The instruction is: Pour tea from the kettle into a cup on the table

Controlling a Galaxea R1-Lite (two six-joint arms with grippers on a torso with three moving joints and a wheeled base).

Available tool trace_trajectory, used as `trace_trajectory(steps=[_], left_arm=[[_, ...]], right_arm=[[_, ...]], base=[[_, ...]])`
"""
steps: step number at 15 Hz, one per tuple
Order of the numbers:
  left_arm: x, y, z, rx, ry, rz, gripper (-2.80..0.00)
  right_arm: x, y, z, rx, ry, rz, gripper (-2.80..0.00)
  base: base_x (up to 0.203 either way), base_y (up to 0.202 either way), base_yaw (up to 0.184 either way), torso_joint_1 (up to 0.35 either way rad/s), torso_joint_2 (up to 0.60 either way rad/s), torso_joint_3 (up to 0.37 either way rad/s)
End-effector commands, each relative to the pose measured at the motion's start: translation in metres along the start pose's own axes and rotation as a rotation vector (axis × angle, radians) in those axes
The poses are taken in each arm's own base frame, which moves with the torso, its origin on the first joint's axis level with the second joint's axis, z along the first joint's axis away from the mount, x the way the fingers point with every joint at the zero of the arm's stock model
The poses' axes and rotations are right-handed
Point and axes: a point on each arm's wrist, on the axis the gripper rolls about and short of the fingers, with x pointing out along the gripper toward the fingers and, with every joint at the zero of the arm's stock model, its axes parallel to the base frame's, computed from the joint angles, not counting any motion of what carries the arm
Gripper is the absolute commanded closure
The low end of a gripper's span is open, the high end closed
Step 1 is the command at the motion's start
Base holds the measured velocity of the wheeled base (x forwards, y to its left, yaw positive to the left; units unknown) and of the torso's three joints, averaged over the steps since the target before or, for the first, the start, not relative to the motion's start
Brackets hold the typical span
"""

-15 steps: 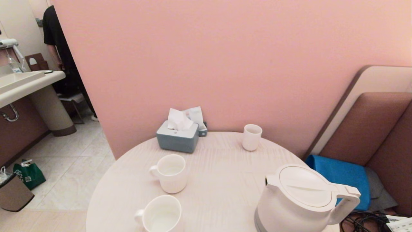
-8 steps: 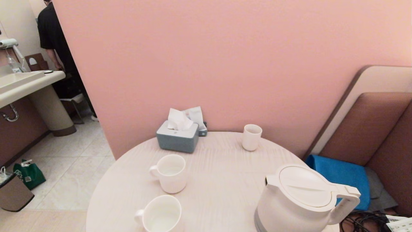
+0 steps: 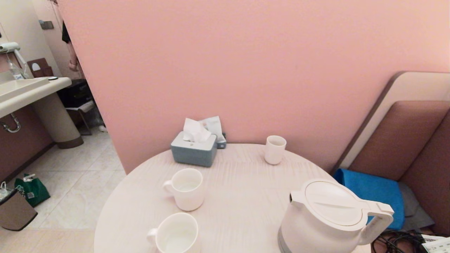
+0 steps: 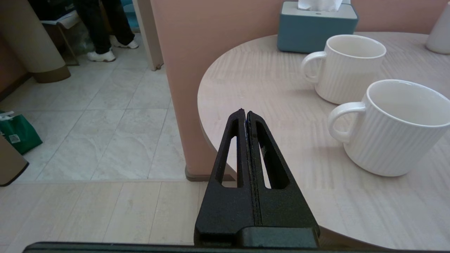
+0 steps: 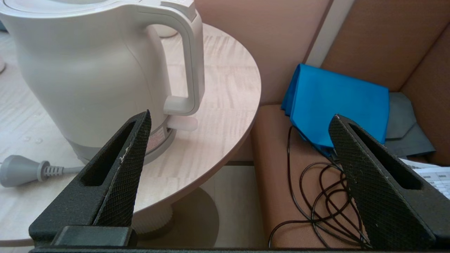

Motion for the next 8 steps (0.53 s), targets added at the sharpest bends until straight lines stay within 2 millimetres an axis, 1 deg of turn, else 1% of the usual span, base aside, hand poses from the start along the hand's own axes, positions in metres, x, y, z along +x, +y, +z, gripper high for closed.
trace_trajectory(steps=[1, 2, 8], left_arm=[[0.0000, 0.0000, 0.0000, -0.001, 0.000, 0.000, 0.00], [0.0001, 0.0000, 0.0001, -0.001, 0.001, 0.000, 0.00], [0.0000, 0.0000, 0.0000, -0.001, -0.001, 0.000, 0.00]], right_arm=[[0.0000, 0.0000, 0.0002, 0.002, 0.000, 0.001, -2.80], [0.0000, 0.0000, 0.0000, 0.002, 0.001, -0.001, 0.00], [-0.0001, -0.0001, 0.0001, 0.006, -0.002, -0.001, 0.00]], base=[[0.000, 0.000, 0.000, 0.000, 0.00, 0.000], [0.000, 0.000, 0.000, 0.000, 0.00, 0.000], [0.000, 0.000, 0.000, 0.000, 0.00, 0.000]])
